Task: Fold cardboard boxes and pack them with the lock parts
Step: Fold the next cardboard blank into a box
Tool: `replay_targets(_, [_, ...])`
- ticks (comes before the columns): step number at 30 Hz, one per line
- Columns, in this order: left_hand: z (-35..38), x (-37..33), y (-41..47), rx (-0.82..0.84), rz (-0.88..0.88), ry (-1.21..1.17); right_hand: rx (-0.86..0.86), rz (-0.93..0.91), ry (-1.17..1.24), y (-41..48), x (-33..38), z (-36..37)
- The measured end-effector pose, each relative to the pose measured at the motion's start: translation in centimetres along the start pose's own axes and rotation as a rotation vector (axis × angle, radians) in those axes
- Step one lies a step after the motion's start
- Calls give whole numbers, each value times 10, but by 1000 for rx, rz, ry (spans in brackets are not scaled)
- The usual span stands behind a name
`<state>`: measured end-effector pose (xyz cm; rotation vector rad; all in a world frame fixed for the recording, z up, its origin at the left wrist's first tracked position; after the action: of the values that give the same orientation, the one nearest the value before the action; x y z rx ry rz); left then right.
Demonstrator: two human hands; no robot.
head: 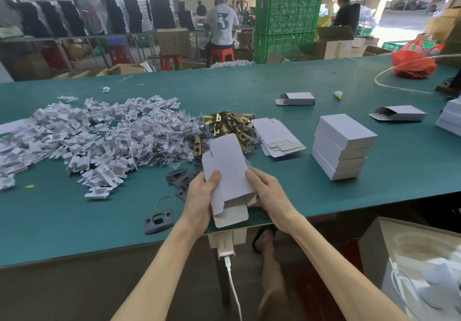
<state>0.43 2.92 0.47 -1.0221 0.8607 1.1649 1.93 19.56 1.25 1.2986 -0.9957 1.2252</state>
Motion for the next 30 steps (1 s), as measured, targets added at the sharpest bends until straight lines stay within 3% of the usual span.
replay_targets(6, [2, 3, -1, 52, 24, 73, -61, -36, -118, -2, -2, 1])
replay_targets(13, [6, 6, -4, 32, 70, 103, -65, 24, -53, -3, -2, -2])
replay_targets(18, [4, 5, -3, 52, 102, 46, -43, -58, -64, -2, -1, 0])
replay_targets(23, [4, 6, -1, 83, 102, 103, -23, -80, 91, 0, 1, 0])
replay_targets(30, [1, 6, -2, 73, 84, 105, -69, -126, 18, -3, 3, 2])
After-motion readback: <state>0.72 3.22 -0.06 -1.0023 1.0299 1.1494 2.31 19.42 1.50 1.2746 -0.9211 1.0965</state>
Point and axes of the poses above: each hand's wrist, its own y-axis towards the middle knuckle, its own z-axis out of the palm, x = y × z, the point moved 1 cm from there along y, towards the middle knuckle, and after that the axes turned 7 degrees about -z, right-handed, at the moved point
